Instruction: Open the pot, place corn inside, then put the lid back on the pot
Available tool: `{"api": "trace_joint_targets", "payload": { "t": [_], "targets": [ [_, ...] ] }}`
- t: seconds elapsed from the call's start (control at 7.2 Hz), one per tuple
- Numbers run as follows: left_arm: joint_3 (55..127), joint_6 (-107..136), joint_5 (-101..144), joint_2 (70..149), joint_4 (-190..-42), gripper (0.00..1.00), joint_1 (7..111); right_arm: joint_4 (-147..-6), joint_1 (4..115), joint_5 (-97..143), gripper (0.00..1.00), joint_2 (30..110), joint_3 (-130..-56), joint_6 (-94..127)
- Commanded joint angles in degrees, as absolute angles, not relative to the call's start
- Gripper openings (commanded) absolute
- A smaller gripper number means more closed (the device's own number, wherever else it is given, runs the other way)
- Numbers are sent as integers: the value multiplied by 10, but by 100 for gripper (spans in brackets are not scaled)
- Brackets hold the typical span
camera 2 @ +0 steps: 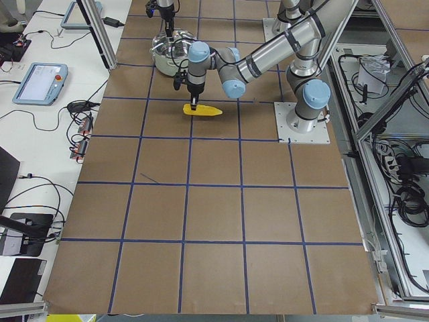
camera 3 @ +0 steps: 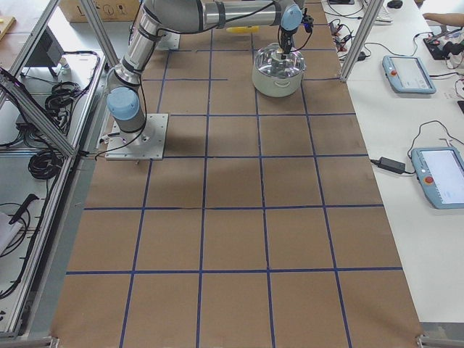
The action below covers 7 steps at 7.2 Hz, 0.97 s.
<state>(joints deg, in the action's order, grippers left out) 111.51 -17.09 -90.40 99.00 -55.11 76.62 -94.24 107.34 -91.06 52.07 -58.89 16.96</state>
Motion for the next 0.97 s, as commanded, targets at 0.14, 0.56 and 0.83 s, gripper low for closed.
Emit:
{"api": "trace_joint_targets", "payload": {
  "t": [0.14, 0.56, 0.83],
  "targets": [
    [960, -170, -955, 930, -815, 12, 766, -938, 1067, -887, 17, 528, -576, 169],
    [961, -164, -958, 902, -860, 12, 768, -879, 1006, -894, 15, 533, -533, 81],
    [963, -101, -938, 922, -852, 12, 785, -864, 929, -900, 13, 554, -536, -11]
  ]
}}
